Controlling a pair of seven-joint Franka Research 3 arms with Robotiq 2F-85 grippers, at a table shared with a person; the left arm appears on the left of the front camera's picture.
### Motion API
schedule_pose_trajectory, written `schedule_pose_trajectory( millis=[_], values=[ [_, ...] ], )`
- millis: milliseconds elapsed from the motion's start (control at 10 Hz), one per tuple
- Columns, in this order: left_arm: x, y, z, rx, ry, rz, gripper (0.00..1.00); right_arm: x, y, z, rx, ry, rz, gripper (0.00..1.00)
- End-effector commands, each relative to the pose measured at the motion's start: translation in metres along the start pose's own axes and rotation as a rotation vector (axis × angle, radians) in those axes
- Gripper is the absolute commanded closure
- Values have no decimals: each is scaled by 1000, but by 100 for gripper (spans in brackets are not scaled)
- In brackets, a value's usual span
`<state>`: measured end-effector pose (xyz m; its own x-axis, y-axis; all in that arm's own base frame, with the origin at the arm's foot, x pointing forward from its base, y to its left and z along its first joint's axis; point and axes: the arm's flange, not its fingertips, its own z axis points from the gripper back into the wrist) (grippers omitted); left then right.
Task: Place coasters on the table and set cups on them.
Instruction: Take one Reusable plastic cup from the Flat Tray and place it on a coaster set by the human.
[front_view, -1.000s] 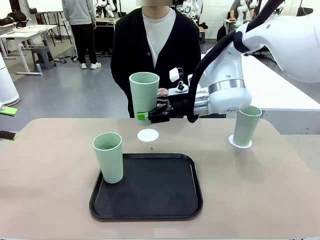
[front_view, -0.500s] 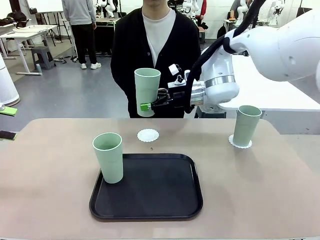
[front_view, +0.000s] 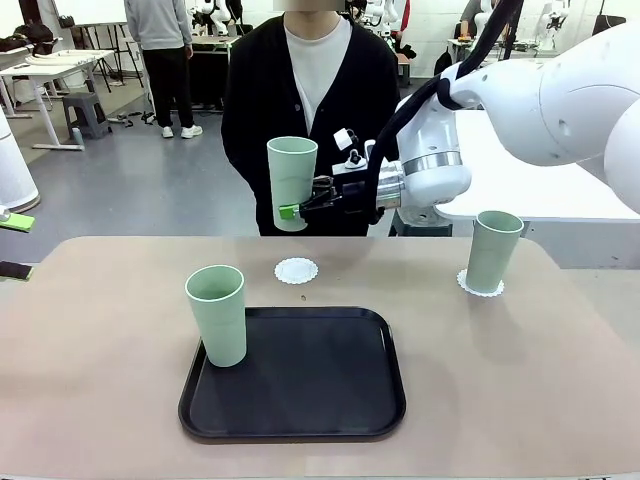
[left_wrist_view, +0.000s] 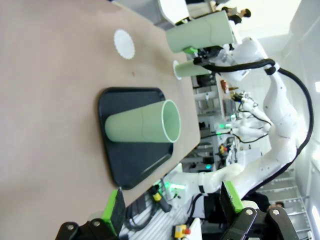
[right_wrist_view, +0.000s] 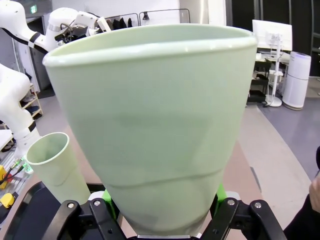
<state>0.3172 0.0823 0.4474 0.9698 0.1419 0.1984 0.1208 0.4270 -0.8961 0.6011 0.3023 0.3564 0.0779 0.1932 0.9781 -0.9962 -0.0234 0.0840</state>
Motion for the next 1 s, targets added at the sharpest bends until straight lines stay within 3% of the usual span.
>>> schedule_pose_trajectory(
  millis=[0,400,900],
  values=[
    [0,0,1,-11,-4,-5,0,0,2,-3,18,-9,-1,20],
    [0,0,1,-11,-4,-5,0,0,1,-2,5,-2,0,19],
    [0,0,1,-11,-4,-5,0,-39,-30,6,20,41,86,19]
  ],
)
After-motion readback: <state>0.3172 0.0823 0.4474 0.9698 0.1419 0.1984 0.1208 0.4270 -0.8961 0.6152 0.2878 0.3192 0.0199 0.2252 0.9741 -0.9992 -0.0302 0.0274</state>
